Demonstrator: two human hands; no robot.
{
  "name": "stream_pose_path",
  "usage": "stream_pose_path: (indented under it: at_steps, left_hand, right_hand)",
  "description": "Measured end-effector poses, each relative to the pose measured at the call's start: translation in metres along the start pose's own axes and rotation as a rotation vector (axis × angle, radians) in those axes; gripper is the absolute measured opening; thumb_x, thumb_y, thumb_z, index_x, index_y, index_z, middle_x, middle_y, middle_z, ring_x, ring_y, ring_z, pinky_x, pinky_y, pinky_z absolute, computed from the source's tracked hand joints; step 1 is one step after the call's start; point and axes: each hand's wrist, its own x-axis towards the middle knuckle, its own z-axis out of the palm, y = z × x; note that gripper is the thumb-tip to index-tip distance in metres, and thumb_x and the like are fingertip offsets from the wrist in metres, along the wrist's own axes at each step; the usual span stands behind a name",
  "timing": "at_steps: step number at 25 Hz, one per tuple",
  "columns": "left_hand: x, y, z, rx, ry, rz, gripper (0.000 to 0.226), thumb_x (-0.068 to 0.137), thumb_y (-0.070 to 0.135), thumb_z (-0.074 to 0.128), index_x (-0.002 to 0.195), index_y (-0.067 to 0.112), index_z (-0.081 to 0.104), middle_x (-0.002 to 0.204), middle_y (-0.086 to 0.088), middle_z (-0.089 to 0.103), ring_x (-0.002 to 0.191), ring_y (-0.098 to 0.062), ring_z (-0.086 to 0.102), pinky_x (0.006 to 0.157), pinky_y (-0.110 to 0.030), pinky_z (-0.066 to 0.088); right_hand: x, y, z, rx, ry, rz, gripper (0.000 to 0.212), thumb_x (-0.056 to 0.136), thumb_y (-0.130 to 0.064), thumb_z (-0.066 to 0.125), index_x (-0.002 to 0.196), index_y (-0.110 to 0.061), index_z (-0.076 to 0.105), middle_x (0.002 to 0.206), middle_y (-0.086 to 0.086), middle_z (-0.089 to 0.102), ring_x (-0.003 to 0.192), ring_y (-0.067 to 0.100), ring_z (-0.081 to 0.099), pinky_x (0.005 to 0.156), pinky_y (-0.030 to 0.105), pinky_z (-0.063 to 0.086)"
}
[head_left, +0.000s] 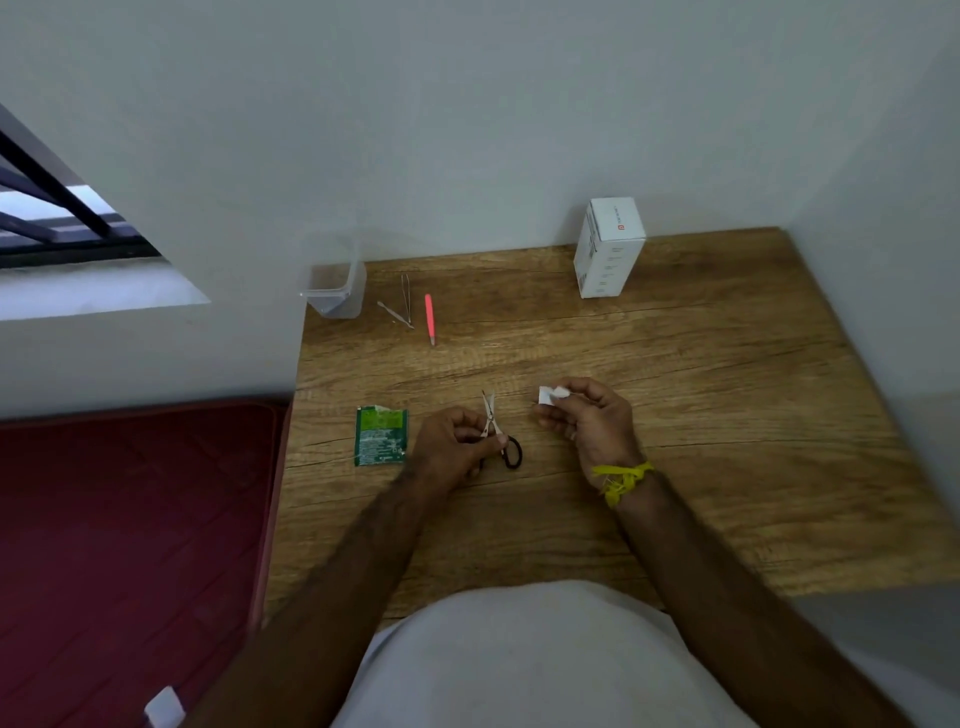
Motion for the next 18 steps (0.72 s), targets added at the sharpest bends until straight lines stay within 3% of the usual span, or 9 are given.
stream_pose_path:
  at_steps: [6, 10, 12, 16, 18]
  left_hand:
    - [-0.001, 0.0, 0.0, 0.014, -0.007, 0.001, 0.028, 0.079, 0.012, 0.083, 0.099, 0.002, 0.066, 0.084, -0.013, 0.076, 0.04, -0.008, 0.053, 0.037, -0.018, 0.04]
    - [-0.002, -0.001, 0.0, 0.017, -0.004, 0.011, 0.027, 0.08, 0.014, 0.082, 0.099, 0.003, 0.066, 0.083, -0.011, 0.077, 0.041, -0.007, 0.053, 0.037, -0.018, 0.041]
    - [-0.004, -0.001, 0.001, 0.006, 0.01, 0.03, 0.027, 0.081, 0.013, 0.082, 0.1, 0.002, 0.066, 0.083, -0.012, 0.076, 0.042, -0.007, 0.054, 0.039, -0.019, 0.043]
    - [-0.005, -0.002, 0.008, -0.031, 0.066, 0.049, 0.028, 0.079, 0.01, 0.083, 0.1, 0.0, 0.066, 0.089, -0.012, 0.076, 0.044, -0.003, 0.058, 0.041, -0.017, 0.045]
    - [-0.003, -0.004, 0.01, -0.023, 0.06, 0.034, 0.033, 0.075, 0.011, 0.086, 0.1, 0.0, 0.069, 0.092, -0.012, 0.076, 0.051, -0.003, 0.062, 0.043, -0.018, 0.046]
  right_hand:
    - [0.002, 0.001, -0.001, -0.054, -0.018, -0.018, 0.018, 0.092, 0.001, 0.054, 0.089, 0.004, 0.072, 0.096, 0.022, 0.073, 0.094, 0.038, 0.071, 0.08, 0.037, 0.06]
    - [0.0, 0.001, 0.001, -0.161, -0.018, -0.047, 0.022, 0.094, -0.02, 0.063, 0.091, -0.002, 0.075, 0.094, 0.014, 0.076, 0.088, 0.026, 0.073, 0.081, 0.035, 0.06]
    - [-0.001, 0.001, 0.001, -0.275, 0.007, -0.089, 0.007, 0.09, -0.011, 0.069, 0.094, -0.008, 0.075, 0.094, 0.011, 0.076, 0.085, 0.02, 0.073, 0.08, 0.032, 0.059]
    - [0.0, 0.007, 0.001, -0.541, 0.12, -0.198, 0.028, 0.086, -0.005, 0.072, 0.109, -0.014, 0.062, 0.093, -0.007, 0.071, 0.09, 0.011, 0.071, 0.085, 0.031, 0.058]
    - [-0.002, 0.01, 0.003, -0.589, 0.195, -0.24, 0.027, 0.084, -0.007, 0.075, 0.105, -0.017, 0.061, 0.09, -0.01, 0.07, 0.09, 0.01, 0.07, 0.084, 0.035, 0.059]
